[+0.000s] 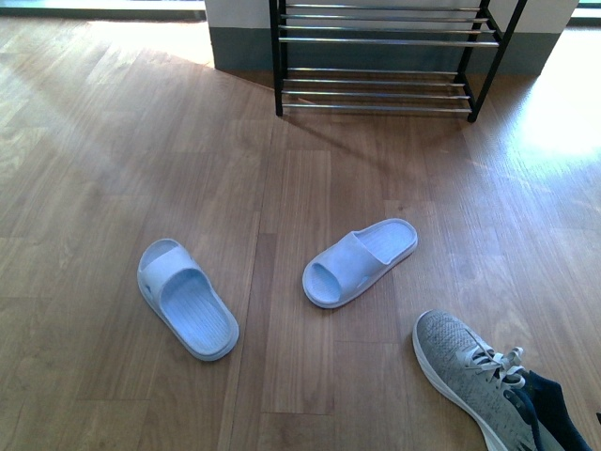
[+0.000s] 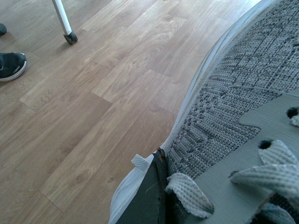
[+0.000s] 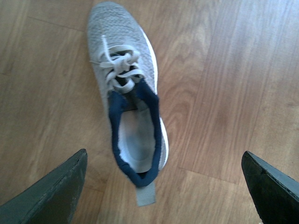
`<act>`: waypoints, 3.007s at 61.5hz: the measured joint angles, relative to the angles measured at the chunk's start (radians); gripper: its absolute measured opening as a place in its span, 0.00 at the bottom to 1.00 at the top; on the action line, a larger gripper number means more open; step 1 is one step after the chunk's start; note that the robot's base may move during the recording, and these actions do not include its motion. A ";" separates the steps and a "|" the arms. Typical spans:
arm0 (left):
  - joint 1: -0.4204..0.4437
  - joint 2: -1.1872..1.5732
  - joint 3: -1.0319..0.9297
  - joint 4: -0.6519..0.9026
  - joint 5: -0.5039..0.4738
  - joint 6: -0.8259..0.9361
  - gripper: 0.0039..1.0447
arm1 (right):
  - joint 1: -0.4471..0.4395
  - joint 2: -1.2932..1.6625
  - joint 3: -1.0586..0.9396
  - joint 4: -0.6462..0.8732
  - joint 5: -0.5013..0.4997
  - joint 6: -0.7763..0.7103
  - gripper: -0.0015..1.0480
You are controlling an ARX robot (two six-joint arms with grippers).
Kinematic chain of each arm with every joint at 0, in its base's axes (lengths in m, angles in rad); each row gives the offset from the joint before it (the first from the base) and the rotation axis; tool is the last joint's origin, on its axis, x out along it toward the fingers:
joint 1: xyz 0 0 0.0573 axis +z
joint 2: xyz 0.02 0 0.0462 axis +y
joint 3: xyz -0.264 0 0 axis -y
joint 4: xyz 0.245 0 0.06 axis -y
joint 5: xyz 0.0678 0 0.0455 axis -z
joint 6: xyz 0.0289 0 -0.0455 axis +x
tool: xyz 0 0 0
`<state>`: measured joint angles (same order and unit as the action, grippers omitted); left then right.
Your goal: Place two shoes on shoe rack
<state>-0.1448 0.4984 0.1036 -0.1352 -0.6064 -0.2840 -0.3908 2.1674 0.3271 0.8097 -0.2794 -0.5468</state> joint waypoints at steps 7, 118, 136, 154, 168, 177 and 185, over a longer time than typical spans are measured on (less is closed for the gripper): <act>0.000 0.000 0.000 0.000 0.000 0.000 0.01 | -0.019 0.106 0.064 0.027 0.005 0.000 0.91; 0.000 0.000 0.000 0.000 0.000 0.000 0.01 | 0.158 0.511 0.331 0.153 0.129 0.167 0.01; 0.000 0.000 0.000 0.000 0.000 0.000 0.01 | 0.171 0.039 0.107 0.117 0.085 0.206 0.01; 0.000 0.000 0.000 0.000 0.000 0.000 0.01 | 0.206 -0.765 -0.087 -0.303 -0.048 0.217 0.01; 0.000 0.000 0.000 0.000 0.000 0.000 0.01 | 0.208 -1.462 -0.067 -0.808 -0.167 0.213 0.01; 0.000 0.000 0.000 0.000 0.000 0.000 0.01 | 0.187 -1.785 -0.034 -1.038 -0.216 0.211 0.01; 0.000 0.000 0.000 0.000 0.000 0.000 0.01 | 0.186 -1.846 -0.025 -1.050 -0.227 0.211 0.01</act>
<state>-0.1448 0.4984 0.1036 -0.1352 -0.6060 -0.2840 -0.2050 0.3214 0.3023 -0.2401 -0.5068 -0.3359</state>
